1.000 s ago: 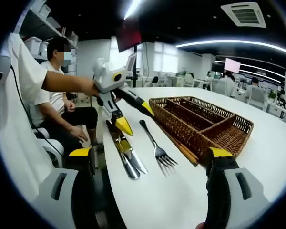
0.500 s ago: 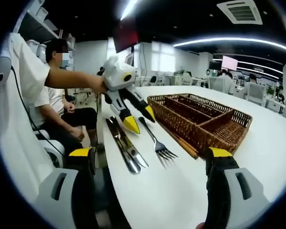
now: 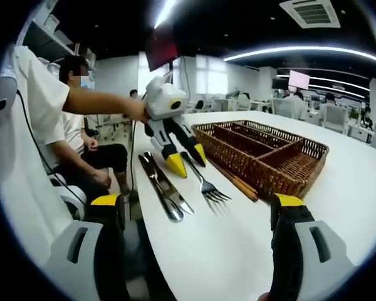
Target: Arrange the knives, forks, and spoons in their matching storage slots by inserting each utensil handle-first until every utensil is classified and aligned in the correct compartment
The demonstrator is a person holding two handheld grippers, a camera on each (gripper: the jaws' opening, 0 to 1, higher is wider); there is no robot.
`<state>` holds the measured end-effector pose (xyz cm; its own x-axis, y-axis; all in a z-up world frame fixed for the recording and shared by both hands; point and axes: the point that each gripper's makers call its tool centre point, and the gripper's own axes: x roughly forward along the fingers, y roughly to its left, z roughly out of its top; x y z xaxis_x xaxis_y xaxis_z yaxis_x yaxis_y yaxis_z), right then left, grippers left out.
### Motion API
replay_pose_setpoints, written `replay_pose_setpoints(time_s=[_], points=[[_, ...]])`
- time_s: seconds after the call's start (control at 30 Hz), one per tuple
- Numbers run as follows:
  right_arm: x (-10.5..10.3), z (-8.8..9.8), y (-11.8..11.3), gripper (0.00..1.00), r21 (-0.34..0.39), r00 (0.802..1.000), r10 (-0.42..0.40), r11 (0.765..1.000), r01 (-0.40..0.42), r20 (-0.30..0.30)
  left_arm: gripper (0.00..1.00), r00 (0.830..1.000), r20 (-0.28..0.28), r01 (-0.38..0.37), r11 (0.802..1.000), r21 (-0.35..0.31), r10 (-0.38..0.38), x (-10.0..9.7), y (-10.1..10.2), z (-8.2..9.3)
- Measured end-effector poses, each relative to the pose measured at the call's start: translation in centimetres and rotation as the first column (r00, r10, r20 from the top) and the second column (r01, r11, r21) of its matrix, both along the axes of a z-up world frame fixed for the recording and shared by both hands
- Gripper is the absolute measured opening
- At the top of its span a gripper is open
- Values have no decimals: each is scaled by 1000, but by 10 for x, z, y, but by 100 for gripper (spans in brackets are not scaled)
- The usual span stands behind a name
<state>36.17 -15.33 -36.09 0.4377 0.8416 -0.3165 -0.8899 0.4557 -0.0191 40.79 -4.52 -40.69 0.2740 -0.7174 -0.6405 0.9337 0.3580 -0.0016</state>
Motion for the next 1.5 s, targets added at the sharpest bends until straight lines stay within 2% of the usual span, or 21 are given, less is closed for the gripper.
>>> replay_pose_setpoints(time_s=[0.07, 0.1, 0.17, 0.33, 0.53, 0.6, 0.63, 0.7, 0.87, 1.0, 1.07, 1.13, 1.17, 1.23, 1.27, 1.3, 1.33, 1.37, 1.4, 1.5], points=[[0, 2, 0, 100, 12, 1000, 4, 1000, -4, 0, 26, 1000, -2, 16, 1000, 5, -16, -1, -2, 0], [0, 3, 1, 100, 22, 1000, 3, 1000, -3, 1, 25, 998, -1, 58, 998, 10, -58, -4, -6, 1], [1, 3, 1, 100, 24, 1000, 4, 1000, -4, 1, 20, 998, -3, 68, 998, 10, -68, -5, -8, 1], [2, -1, -1, 100, 21, 1000, 4, 1000, -4, -14, 8, 995, -3, 104, 994, -27, -104, -1, -19, 1], [3, -1, -6, 100, 22, 1000, 1, 1000, 0, -18, 5, 995, -25, 94, 993, -69, -96, 1, -21, 2], [7, 0, -14, 100, 33, 1000, -16, 999, 17, -21, 3, 995, -20, 99, 990, -96, -101, 2, -19, 2], [8, 0, -15, 100, 41, 1000, -17, 999, 18, -25, 3, 994, -2, 110, 988, -111, -111, 3, -19, 3], [6, 2, -13, 100, 63, 999, -9, 998, 11, -35, 3, 995, -19, 96, 986, -137, -100, 4, -19, 3], [3, 4, -8, 100, 93, 999, 3, 996, 1, -38, 4, 986, 13, 168, 980, -107, -168, 4, -20, 1], [3, 1, -7, 100, 96, 999, 3, 995, 1, -44, 7, 986, -35, 159, 978, -137, -166, 5, -19, 1], [2, 0, -7, 100, 96, 999, 4, 995, 0, -49, 13, 984, -78, 148, 976, -160, -162, 2, -21, 2], [0, -1, -7, 100, 97, 999, 5, 995, 0, -52, 17, 983, -88, 146, 975, -165, -162, 4, -20, 3], [0, -1, -7, 100, 98, 999, 5, 995, 0, -52, 16, 983, -83, 150, 975, -163, -165, 3, -20, 3], [1, -1, -8, 100, 101, 999, 4, 995, 1, -54, 14, 970, 62, 241, 964, -110, -235, 9, -18, -1], [2, -1, -8, 100, 102, 999, 4, 995, 1, -54, 14, 967, 82, 248, 963, -108, -240, 11, -18, -1], [3, -1, -8, 100, 102, 999, 4, 995, 1, -54, 14, 980, 15, 199, 970, -143, -198, 12, -17, -3], [2, -1, -7, 100, 102, 999, 6, 995, -1, -54, 13, 980, 23, 200, 969, -143, -199, 12, -18, -3], [2, -1, -7, 100, 100, 999, 9, 995, -3, -54, 12, 977, 59, 209, 970, -126, -203, 9, -21, -3], [2, -2, -6, 100, 98, 998, 12, 995, -6, -55, 12, 979, 48, 203, 971, -125, -198, 2, -25, -3], [0, -4, -6, 100, 90, 998, 17, 996, -12, -61, 12, 982, 38, 190, 978, -89, -187, 3, -21, -3]])
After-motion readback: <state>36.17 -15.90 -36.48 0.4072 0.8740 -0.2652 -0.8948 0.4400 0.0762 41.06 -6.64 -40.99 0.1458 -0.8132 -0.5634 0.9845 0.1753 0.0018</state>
